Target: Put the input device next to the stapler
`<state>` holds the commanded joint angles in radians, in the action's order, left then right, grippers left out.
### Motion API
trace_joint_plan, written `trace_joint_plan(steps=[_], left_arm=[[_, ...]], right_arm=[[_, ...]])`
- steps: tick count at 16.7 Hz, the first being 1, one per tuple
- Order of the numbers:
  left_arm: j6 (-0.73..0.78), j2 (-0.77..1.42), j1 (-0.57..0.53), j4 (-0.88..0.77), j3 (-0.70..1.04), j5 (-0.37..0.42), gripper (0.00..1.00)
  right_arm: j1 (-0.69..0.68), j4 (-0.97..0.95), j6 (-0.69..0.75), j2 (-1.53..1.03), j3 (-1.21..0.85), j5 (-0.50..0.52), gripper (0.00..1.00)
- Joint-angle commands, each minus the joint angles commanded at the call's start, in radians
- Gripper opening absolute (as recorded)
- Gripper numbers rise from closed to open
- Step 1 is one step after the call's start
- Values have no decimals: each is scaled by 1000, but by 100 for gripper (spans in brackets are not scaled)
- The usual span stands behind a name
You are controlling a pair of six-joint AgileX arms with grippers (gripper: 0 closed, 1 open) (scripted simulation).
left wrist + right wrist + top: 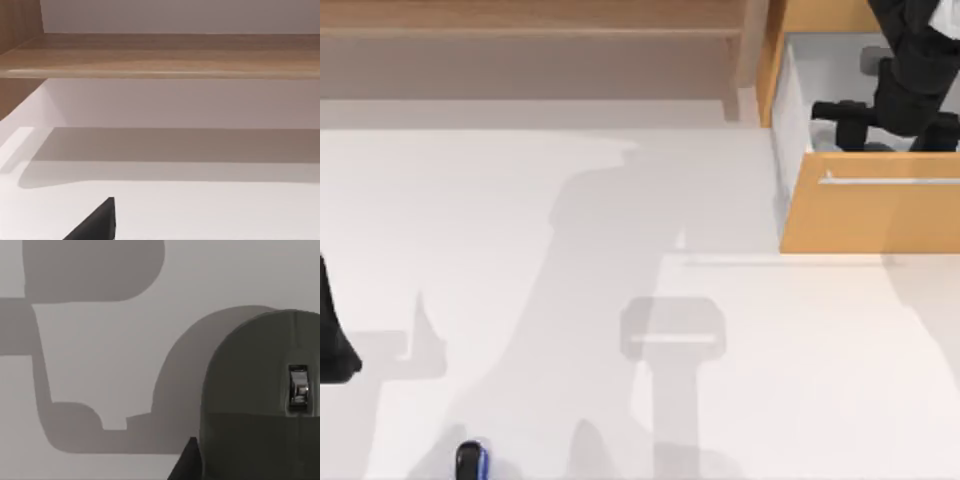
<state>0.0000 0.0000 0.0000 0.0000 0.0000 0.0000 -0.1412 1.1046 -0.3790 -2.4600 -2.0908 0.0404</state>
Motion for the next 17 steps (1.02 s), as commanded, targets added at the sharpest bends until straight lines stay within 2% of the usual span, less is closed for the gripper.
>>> trace_joint_plan(steps=[1,2,11,17], left_arm=[[0,0,0,0,0,0,100],[0,0,0,0,0,0,100],[0,0,0,0,0,0,100],[0,0,0,0,0,0,100]], right_arm=[[0,0,0,0,0,0,2],[0,0,0,0,0,0,0],[-3,0,-2,1,0,0,0],[-9,55,-41,116,32,26,0]])
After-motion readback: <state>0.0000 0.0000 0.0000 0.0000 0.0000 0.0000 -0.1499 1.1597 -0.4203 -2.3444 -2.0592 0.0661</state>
